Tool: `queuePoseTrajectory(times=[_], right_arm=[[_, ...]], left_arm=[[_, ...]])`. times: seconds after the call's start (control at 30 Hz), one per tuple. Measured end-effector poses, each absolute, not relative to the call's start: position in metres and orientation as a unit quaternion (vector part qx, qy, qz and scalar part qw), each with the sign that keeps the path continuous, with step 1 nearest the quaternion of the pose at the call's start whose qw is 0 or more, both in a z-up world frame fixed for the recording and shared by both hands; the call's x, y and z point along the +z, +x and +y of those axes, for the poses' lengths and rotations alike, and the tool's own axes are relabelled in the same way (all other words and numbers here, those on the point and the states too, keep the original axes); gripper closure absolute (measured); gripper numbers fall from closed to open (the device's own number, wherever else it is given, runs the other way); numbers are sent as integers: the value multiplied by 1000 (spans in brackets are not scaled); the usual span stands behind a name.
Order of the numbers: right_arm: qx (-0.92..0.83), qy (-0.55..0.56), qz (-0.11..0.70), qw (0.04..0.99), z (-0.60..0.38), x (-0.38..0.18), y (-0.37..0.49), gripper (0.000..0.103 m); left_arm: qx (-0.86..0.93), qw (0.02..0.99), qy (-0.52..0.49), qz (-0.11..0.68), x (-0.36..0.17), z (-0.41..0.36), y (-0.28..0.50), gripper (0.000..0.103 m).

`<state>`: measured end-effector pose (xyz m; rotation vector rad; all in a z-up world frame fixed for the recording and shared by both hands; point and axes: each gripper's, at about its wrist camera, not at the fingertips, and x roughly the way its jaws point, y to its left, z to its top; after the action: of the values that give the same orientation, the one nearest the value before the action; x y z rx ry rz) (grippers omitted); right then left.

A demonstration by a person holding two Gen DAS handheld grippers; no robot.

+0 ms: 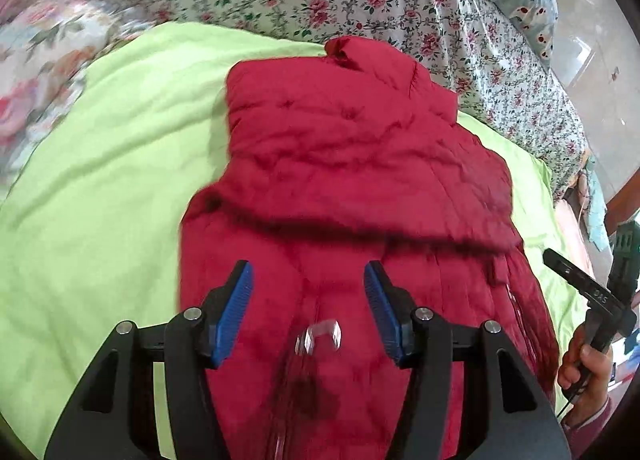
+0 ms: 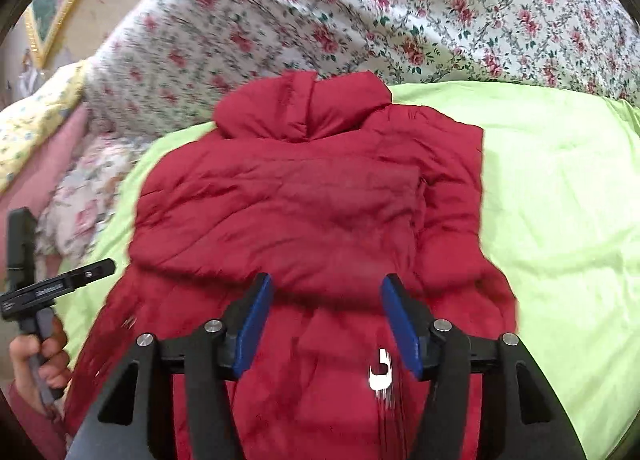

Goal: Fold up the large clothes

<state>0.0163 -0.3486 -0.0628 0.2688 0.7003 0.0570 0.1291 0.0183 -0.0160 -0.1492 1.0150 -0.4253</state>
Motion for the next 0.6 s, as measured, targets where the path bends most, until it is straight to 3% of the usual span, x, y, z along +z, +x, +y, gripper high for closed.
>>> queuePoseTrajectory(times=[0.43,0.6], right_arm=[[-24,182,382,906,-378,-94,-104,25],[-65,158,411,896,-373,-106,-134,17]], left_arm=[[-161,841,-123,502,-27,82,40,47],[-155,842,-114,504,-29,89,19,33]])
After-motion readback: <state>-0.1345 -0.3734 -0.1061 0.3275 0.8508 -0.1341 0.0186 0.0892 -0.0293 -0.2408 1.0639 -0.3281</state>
